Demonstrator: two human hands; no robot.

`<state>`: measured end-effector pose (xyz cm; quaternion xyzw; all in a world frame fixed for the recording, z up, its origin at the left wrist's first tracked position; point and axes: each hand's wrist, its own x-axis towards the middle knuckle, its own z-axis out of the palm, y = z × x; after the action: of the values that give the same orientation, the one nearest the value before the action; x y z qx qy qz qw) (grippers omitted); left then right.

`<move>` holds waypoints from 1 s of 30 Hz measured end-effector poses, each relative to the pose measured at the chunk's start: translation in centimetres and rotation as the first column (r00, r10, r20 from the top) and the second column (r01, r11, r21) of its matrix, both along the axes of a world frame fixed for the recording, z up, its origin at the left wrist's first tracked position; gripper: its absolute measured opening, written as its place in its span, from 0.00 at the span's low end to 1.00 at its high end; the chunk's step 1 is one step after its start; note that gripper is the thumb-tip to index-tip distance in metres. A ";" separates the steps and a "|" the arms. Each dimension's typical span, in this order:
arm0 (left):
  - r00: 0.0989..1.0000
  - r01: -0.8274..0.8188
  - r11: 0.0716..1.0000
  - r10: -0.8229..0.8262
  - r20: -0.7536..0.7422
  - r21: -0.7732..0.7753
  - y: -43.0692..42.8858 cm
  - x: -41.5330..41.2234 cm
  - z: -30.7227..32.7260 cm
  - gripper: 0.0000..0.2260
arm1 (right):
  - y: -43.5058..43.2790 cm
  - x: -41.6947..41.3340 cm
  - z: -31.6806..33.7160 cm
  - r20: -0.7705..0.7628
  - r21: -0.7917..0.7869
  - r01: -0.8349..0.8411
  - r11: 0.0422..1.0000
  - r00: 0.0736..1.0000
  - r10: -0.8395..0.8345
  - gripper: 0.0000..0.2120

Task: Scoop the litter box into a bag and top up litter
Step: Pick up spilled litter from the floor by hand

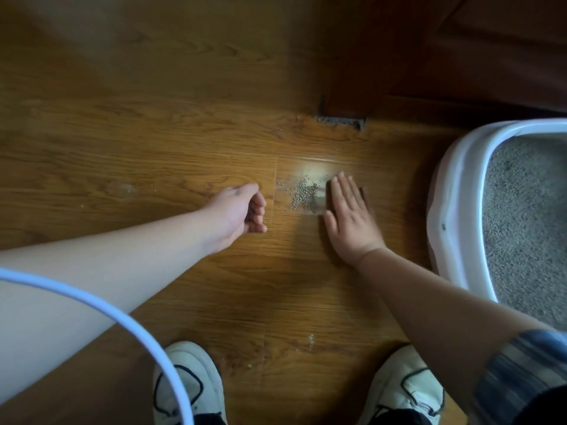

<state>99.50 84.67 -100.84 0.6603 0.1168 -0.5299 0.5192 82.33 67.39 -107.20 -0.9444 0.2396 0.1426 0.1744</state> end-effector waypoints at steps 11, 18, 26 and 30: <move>0.999 -0.040 0.999 0.039 0.020 0.029 1.2 0.9 0.1 0.16 | 2.6 4.5 0.5 0.066 0.083 -0.136 0.987 0.989 0.130 0.29; 0.998 -0.064 0.998 0.064 0.017 0.027 1.4 1.2 0.0 0.16 | 3.3 2.7 1.2 0.109 0.104 -0.126 0.987 0.987 0.115 0.26; 0.996 -0.079 0.996 0.078 0.044 0.035 1.3 1.0 0.4 0.16 | 4.1 7.3 0.9 -0.007 -0.033 -0.340 0.940 0.940 0.340 0.30; 0.997 -0.068 0.998 0.068 0.034 0.013 1.4 0.9 0.7 0.15 | 3.6 4.5 1.1 -0.066 -0.099 -0.383 0.918 0.923 0.378 0.31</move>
<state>100.44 86.07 -100.14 0.6685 0.1341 -0.4998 0.5341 86.79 70.97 -106.15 -0.9776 0.0627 0.1818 0.0853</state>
